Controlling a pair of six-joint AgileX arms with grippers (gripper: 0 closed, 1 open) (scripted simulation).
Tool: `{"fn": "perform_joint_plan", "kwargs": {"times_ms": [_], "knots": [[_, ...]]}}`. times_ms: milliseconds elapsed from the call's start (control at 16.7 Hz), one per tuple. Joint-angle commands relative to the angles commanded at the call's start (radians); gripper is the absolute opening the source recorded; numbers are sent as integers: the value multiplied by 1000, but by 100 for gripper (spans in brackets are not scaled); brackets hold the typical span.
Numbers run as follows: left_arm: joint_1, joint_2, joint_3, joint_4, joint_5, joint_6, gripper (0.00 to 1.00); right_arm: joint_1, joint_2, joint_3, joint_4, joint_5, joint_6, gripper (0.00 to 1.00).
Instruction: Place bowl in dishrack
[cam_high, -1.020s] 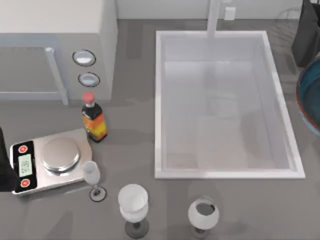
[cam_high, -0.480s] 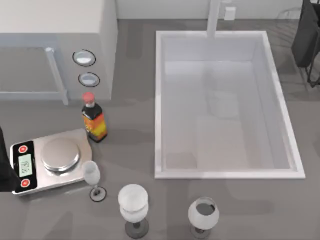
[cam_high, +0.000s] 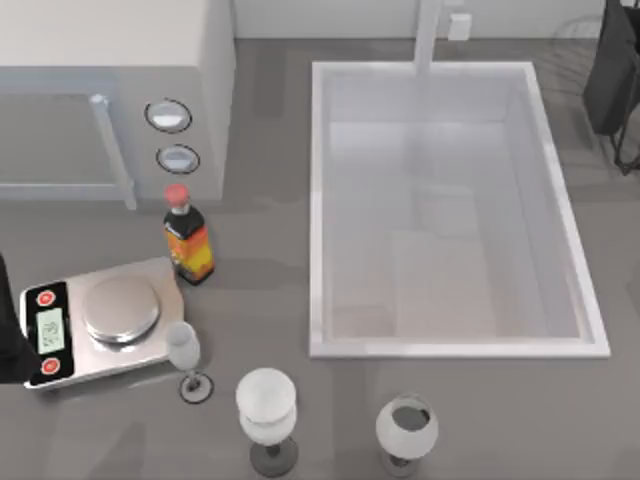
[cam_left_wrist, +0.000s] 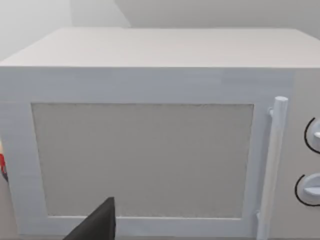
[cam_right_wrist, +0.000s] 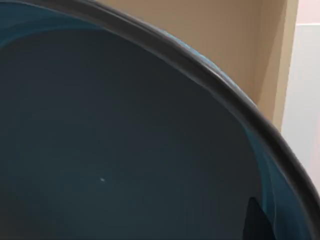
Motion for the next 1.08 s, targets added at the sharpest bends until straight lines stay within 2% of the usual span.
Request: {"fn": "perform_joint_plan", "kwargs": {"times_ms": [360, 540, 720, 1080], "knots": [[0, 0, 0, 0, 0, 0, 100, -5, -2, 0, 13, -5, 0, 0], [0, 0, 0, 0, 0, 0, 100, 17, 63, -2, 80, 14, 0, 0], [0, 0, 0, 0, 0, 0, 100, 62, 206, -17, 234, 63, 1, 0], [0, 0, 0, 0, 0, 0, 100, 198, 566, -95, 678, 208, -1, 0]]}}
